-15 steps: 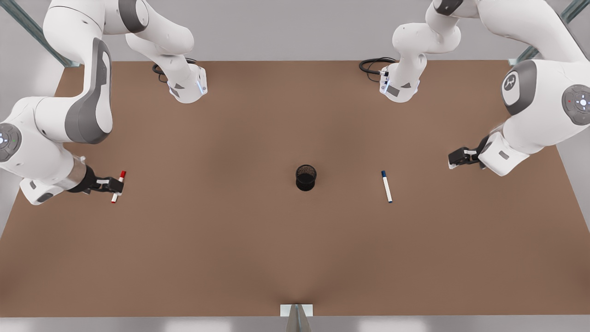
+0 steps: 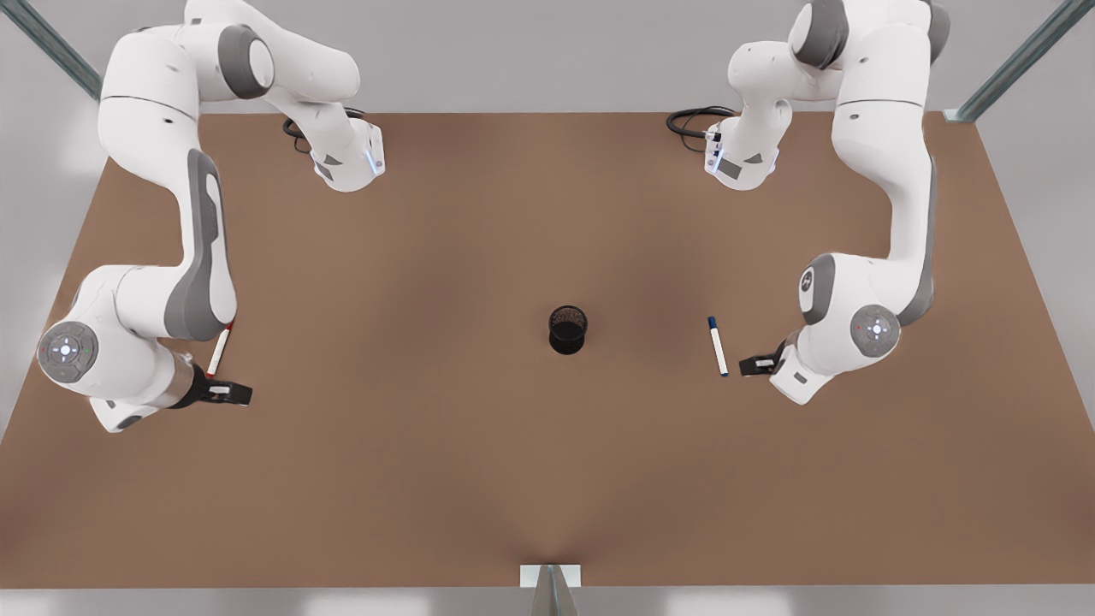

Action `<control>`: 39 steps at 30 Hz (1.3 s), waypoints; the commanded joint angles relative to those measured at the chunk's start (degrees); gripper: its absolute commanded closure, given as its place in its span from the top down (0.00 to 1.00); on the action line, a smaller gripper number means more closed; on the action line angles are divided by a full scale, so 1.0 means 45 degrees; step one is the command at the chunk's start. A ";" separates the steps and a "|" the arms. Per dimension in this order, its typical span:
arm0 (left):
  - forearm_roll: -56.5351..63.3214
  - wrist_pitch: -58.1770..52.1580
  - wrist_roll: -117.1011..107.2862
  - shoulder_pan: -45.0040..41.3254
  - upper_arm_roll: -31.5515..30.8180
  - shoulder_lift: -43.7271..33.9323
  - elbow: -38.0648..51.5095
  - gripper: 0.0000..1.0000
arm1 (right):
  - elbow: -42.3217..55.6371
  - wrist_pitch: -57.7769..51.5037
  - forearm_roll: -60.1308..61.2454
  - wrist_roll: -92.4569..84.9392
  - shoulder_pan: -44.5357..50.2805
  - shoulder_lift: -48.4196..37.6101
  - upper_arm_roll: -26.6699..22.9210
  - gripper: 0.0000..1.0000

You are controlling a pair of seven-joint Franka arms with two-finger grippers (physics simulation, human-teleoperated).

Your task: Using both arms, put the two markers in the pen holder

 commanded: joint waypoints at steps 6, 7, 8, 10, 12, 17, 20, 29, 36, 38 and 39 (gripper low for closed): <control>-0.0025 0.6093 -0.3820 -0.0589 0.0016 0.0269 -0.2786 0.99 | -0.4614 0.4547 0.0006 -0.0465 -0.1881 -0.1817 0.0827 1.00; -0.0025 0.6093 -0.3820 -0.0609 -0.0003 0.0288 -0.2864 0.91 | -0.4615 0.4586 0.0006 -0.0465 -0.1882 -0.1798 0.0827 1.00; -0.0025 0.6113 -0.3801 -0.0609 -0.0003 0.0405 -0.2981 0.71 | -0.4751 0.4644 0.0006 -0.0465 -0.1921 -0.1798 0.0846 1.00; -0.0025 0.6113 -0.3801 -0.0589 -0.0003 0.0562 -0.3215 0.67 | -0.5122 0.5113 -0.0014 -0.0505 -0.2370 -0.1642 0.0846 1.00; -0.0025 0.6113 -0.3801 -0.0570 0.0017 0.0738 -0.3333 0.67 | -0.5648 0.5211 0.0006 -0.1227 -0.2917 -0.1621 0.0846 1.00; 0.0014 0.6113 -0.3664 -0.0589 0.0017 0.1167 -0.3528 0.64 | -0.8169 0.7652 0.0006 -0.2204 -0.3854 -0.2071 0.0866 1.00; 0.0014 0.6132 -0.3684 -0.0609 0.0017 0.1323 -0.3528 0.61 | -0.8111 0.7672 0.0006 -0.2360 -0.4499 -0.1407 0.0846 1.00; 0.0092 0.6132 -0.1867 -0.0706 0.0016 0.1577 -0.3489 0.55 | -0.7916 0.9781 -0.0834 -0.2653 -0.5456 0.0507 0.0709 1.00; 0.0092 0.6132 -0.1808 -0.0687 -0.0003 0.1734 -0.3489 0.50 | -0.7935 0.9898 -0.1557 -0.2653 -0.5378 0.0565 0.0709 0.74; 0.0092 0.6132 -0.1828 -0.0687 -0.0003 0.1753 -0.3450 0.47 | -0.7954 0.9898 -0.1557 -0.2634 -0.5417 0.0605 0.0709 0.66; 0.0092 0.6132 -0.1809 -0.0687 -0.0003 0.1753 -0.3450 0.46 | -0.7974 0.9898 -0.1557 -0.2633 -0.5417 0.0605 0.0729 0.66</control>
